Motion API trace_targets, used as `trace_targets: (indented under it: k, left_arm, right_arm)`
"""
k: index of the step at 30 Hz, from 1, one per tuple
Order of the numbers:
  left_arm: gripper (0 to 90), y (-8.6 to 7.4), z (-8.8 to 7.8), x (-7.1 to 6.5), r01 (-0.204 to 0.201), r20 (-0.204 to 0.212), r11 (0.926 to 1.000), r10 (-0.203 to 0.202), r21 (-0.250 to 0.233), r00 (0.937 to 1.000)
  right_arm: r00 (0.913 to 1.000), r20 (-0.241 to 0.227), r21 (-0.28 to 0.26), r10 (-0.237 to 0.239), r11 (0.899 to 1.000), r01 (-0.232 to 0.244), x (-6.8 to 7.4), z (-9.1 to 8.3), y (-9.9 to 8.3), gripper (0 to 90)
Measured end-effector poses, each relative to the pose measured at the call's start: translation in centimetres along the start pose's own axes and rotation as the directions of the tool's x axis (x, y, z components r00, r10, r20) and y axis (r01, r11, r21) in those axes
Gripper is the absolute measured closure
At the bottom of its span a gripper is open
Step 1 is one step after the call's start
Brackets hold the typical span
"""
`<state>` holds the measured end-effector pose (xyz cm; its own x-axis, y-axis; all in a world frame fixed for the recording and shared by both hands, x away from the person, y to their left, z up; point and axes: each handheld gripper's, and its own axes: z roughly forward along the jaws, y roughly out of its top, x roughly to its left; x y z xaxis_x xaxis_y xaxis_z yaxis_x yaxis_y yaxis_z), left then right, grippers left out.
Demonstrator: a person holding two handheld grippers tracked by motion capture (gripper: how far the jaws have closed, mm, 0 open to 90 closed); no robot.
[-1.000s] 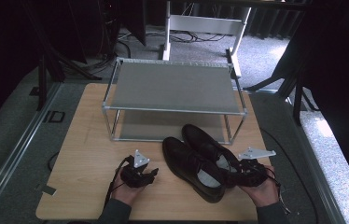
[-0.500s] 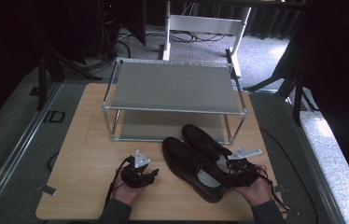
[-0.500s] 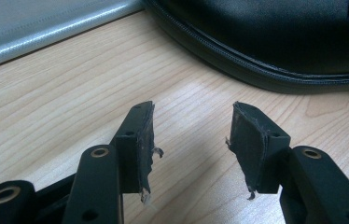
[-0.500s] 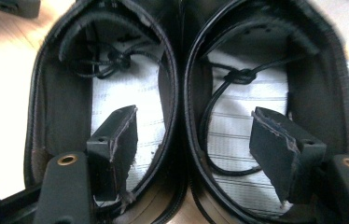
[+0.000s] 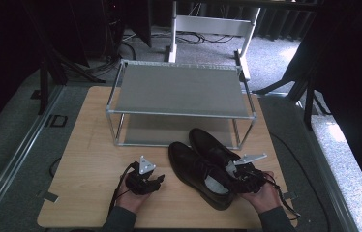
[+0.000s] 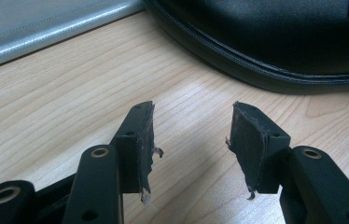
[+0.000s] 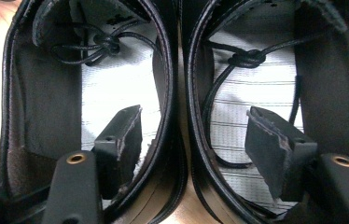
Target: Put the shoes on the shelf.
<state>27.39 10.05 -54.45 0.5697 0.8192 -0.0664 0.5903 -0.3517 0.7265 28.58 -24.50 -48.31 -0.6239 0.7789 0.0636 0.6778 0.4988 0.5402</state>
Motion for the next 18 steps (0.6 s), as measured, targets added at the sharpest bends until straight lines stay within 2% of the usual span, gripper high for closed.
trace_targets:
  k: [3,9,14,18]
  left_arm:
    - [50.0,-0.01,0.01,0.00,0.000,-0.001,1.0000,0.000,0.000,1.0000]
    - [50.0,-0.02,-0.08,0.01,0.000,-0.003,1.0000,0.000,-0.002,1.0000]
    - [50.0,-0.04,-0.04,-0.08,0.002,0.000,1.0000,-0.002,-0.004,1.0000]
    - [50.0,-0.06,-0.04,-0.09,-0.001,-0.001,1.0000,0.001,-0.002,1.0000]
  right_arm:
    - [0.9998,-0.020,0.008,0.010,1.000,-0.009,0.00,0.08,0.01,41.7]
    - [0.9998,0.002,0.009,0.021,1.000,-0.021,0.08,0.19,0.03,48.9]
    - [0.9997,0.017,0.009,0.021,1.000,-0.021,0.66,0.28,0.18,66.2]
    - [0.9991,0.004,0.023,0.041,0.999,-0.041,0.56,0.37,0.44,75.8]
